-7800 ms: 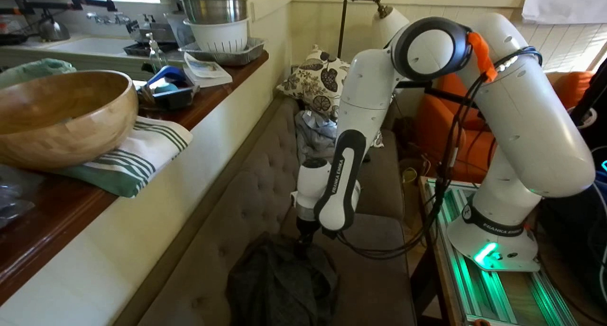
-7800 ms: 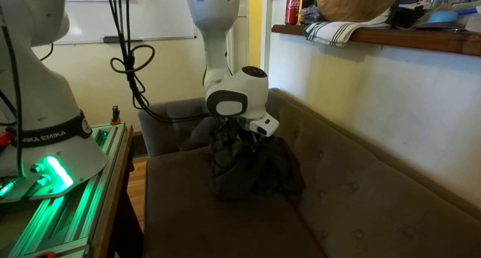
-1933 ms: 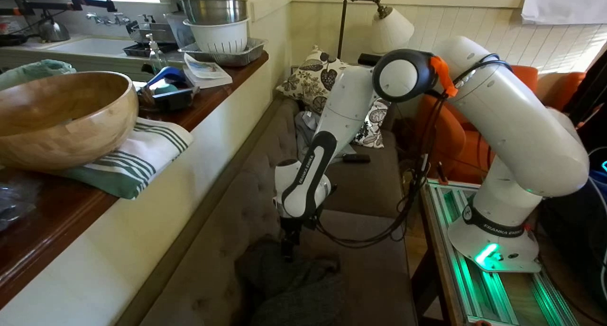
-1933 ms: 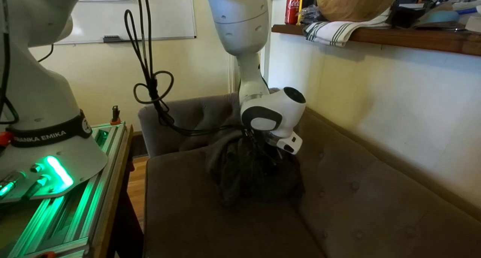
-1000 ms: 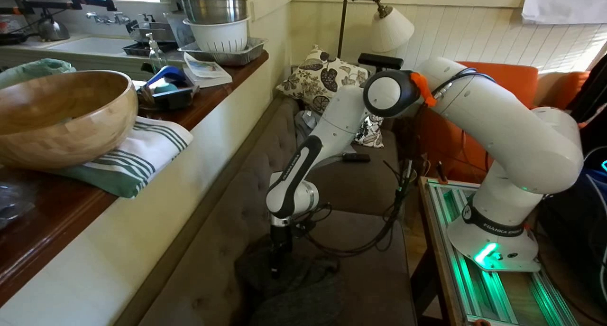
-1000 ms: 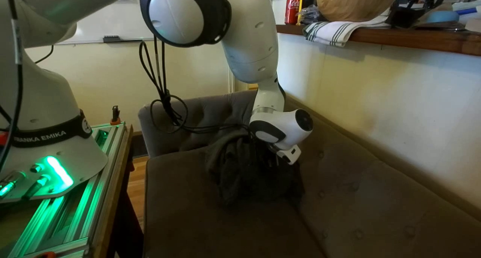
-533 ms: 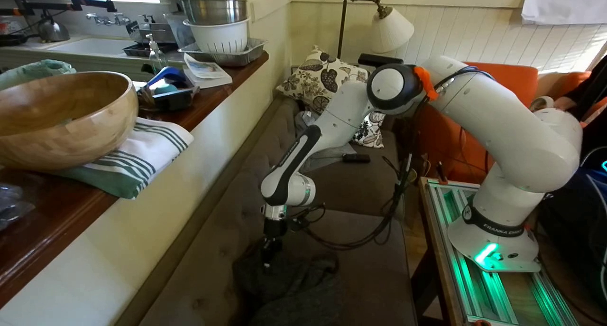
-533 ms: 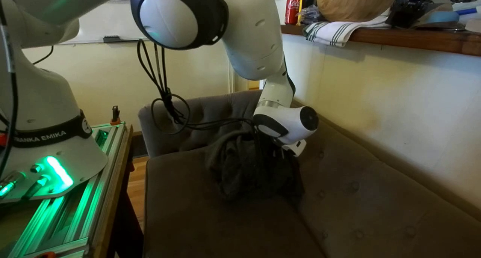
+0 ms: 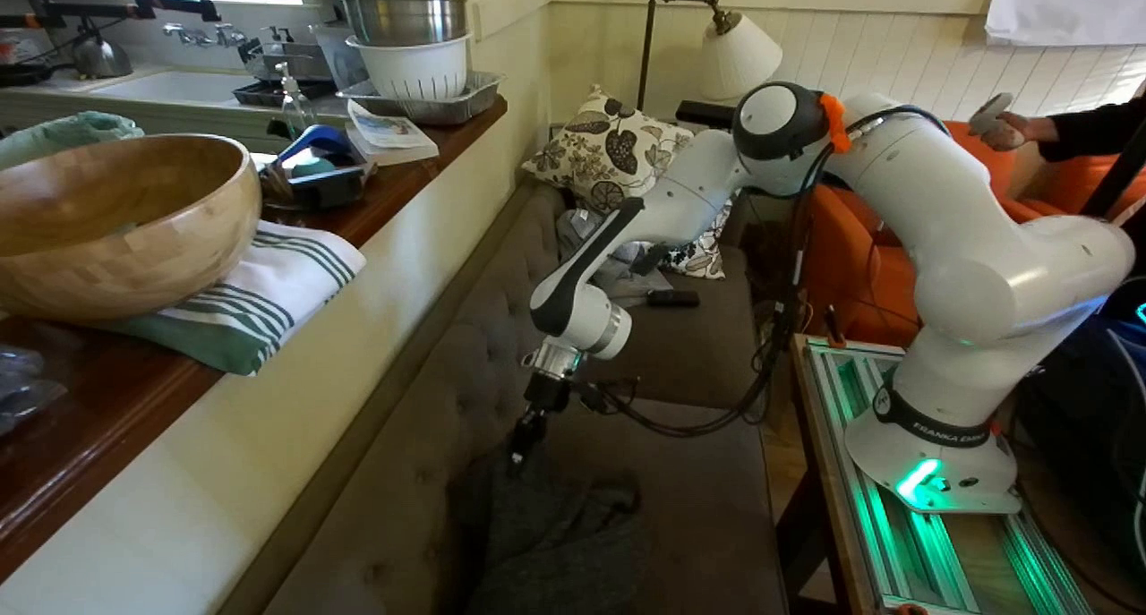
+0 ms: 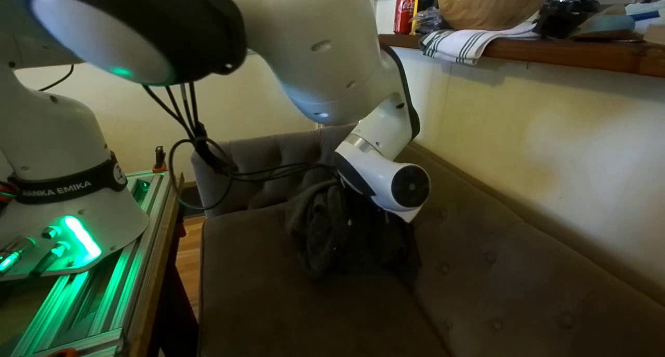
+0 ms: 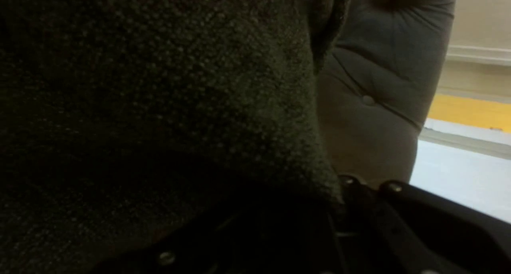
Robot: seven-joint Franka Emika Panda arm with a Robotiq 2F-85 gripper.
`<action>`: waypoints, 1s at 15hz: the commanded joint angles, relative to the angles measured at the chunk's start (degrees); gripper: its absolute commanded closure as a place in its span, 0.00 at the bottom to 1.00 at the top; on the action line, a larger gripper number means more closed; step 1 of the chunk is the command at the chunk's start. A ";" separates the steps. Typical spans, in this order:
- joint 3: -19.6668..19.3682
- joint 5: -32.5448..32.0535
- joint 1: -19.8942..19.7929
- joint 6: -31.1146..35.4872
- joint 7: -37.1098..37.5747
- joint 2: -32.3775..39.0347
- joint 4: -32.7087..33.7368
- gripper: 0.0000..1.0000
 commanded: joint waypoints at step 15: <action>45.14 24.23 -59.37 37.36 -20.47 -18.80 -41.44 0.99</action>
